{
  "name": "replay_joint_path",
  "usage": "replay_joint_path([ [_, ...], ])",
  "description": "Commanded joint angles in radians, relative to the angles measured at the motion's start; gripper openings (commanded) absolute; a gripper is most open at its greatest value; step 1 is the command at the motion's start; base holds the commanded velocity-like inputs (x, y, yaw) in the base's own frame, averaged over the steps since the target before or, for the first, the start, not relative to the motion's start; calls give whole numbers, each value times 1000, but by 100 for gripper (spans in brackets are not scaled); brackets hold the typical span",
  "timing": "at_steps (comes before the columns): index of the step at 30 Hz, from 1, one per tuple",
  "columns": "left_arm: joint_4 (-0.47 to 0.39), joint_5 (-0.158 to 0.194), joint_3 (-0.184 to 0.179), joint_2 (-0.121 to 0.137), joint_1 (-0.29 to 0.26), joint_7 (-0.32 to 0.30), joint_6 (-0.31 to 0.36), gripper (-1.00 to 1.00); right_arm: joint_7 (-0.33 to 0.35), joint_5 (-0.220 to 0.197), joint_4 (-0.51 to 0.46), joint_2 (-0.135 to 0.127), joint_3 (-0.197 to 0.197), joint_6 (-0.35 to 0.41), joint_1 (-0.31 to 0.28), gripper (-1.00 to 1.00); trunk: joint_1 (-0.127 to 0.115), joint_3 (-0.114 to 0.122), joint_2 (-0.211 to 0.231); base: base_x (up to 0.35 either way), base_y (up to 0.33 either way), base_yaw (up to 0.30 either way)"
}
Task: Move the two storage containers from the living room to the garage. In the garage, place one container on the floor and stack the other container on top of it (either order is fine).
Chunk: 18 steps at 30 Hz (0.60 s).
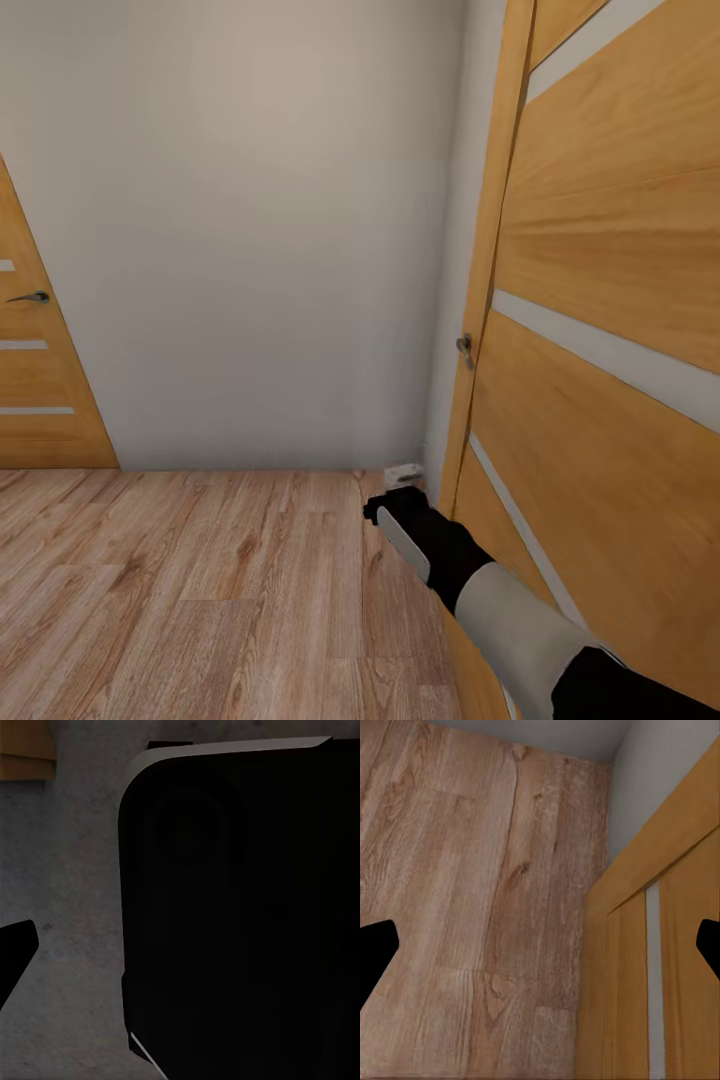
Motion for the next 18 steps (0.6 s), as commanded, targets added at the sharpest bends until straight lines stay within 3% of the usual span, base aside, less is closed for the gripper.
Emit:
replay_joint_path([
  [1, 0, 0, 0, 0, 0, 0, -3, 100, -2, -9, 1, 0, 3, -5, 5, 100, 0, -1, -1, 0, 0, 0],
  [6, -3, 3, 5, 2, -1, -1, -2, 100, 26, 16, 29, 0, 22, -23, 33, 100, 0, -1, -1, 0, 0, 0],
  [10, -3, 2, 1, 2, -2, -1, -2, 100, 4, -6, 51, -8, 23, 0, 56, 100, 0, -1, -1, 0, 0, 0],
  [18, -3, 2, 0, 2, -2, -1, -2, 100, -14, -11, 48, -12, 24, 44, 101, 100, 0, -1, -1, 0, 0, 2],
])
